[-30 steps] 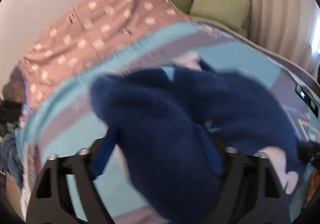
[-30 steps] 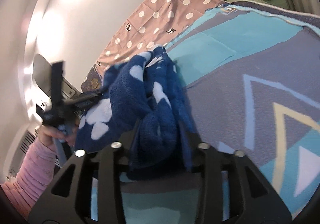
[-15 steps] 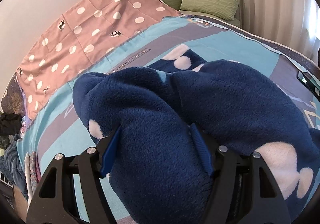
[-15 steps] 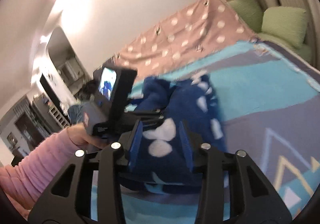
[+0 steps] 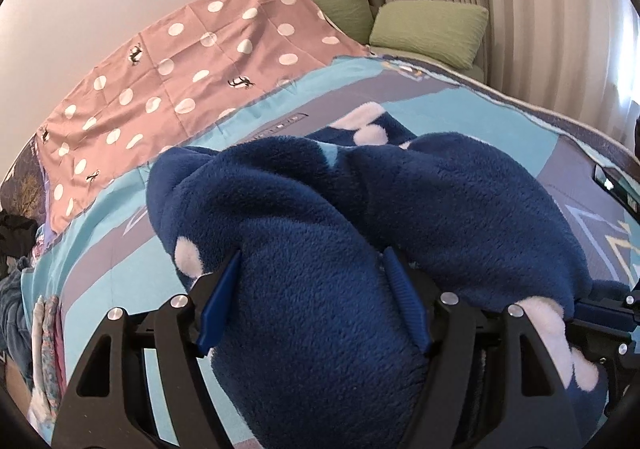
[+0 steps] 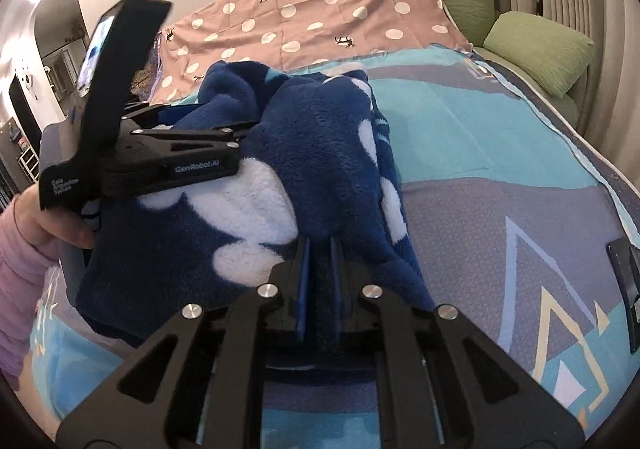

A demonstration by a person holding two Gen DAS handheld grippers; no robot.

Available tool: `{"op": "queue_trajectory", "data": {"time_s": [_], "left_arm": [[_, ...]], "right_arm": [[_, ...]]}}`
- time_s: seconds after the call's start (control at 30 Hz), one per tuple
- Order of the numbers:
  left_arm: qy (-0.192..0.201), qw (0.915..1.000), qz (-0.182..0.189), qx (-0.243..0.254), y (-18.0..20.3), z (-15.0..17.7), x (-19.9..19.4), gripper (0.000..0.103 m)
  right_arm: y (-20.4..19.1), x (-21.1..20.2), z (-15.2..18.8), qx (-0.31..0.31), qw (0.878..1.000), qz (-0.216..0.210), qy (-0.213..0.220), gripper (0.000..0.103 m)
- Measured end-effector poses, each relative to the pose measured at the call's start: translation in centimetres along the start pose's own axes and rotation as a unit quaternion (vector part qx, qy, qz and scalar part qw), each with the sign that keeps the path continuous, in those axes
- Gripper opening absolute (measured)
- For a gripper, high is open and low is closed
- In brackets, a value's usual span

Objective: Fold small clothes

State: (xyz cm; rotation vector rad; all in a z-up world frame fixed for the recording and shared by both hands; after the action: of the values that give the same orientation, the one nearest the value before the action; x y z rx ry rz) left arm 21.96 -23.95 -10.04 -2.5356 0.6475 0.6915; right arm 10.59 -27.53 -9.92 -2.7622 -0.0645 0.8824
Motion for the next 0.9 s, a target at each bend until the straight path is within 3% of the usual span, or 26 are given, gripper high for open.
{"op": "queue_trajectory", "data": {"time_s": [0.1, 0.17, 0.27, 0.33, 0.4, 0.47, 0.57, 0.73, 0.83, 0.9], "left_arm": [[0.019, 0.999, -0.012, -0.037, -1.0, -0.8, -2.2, 0.07], [0.048, 0.9959, 0.029, -0.072, -1.2, -1.5, -5.2, 0.069], [0.073, 0.994, 0.056, -0.059, -0.9, -0.8, -9.0, 0.069], [0.061, 0.9954, 0.063, -0.036, -0.2, 1.1, -10.0, 0.069], [0.052, 0.9969, 0.057, -0.015, 0.6, 3.5, -10.3, 0.069], [0.06, 0.9978, 0.027, 0.014, 1.0, 5.3, -9.8, 0.07], [0.064, 0.9973, 0.005, 0.035, 1.8, 6.1, -8.4, 0.07], [0.051, 0.9982, 0.029, 0.016, 1.5, 5.7, -7.8, 0.069], [0.05, 0.997, 0.057, -0.013, 0.4, 4.9, -9.6, 0.068], [0.064, 0.9947, 0.069, -0.043, -1.0, 3.5, -11.0, 0.068]], "right_arm": [[0.9, 0.3, -0.1, 0.02, 1.0, -0.017, -0.011, 0.009], [1.2, 0.3, 0.0, 0.037, 0.999, -0.034, -0.016, 0.009], [1.4, 0.4, -0.1, 0.053, 0.997, -0.048, -0.018, 0.009], [1.4, 0.5, -0.1, 0.059, 0.997, -0.052, -0.02, 0.009], [1.4, 0.5, -0.2, 0.066, 0.996, -0.061, -0.023, 0.009], [1.5, 0.6, -0.1, 0.072, 0.995, -0.066, -0.026, 0.009], [1.7, 0.9, -0.3, 0.071, 0.996, -0.05, -0.025, 0.009], [1.3, 0.4, -0.6, 0.058, 0.997, -0.033, -0.027, 0.009], [0.2, -1.2, -1.7, 0.029, 0.999, -0.024, -0.019, 0.017], [-1.2, -2.5, -3.8, -0.016, 1.0, -0.019, 0.011, 0.026]]}}
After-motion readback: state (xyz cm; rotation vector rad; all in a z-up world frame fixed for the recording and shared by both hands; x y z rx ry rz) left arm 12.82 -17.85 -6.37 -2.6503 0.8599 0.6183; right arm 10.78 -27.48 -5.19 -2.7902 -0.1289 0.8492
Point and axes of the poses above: each gripper's, at about its wrist camera, not at the fingertips, and x roughly the way its jaws point, y to its right, z to its underside, the point moved 9 cm from there along x, roughly the way its jaws point, and after that the axes turned 7 degrees about y, right-handed, at the moved point
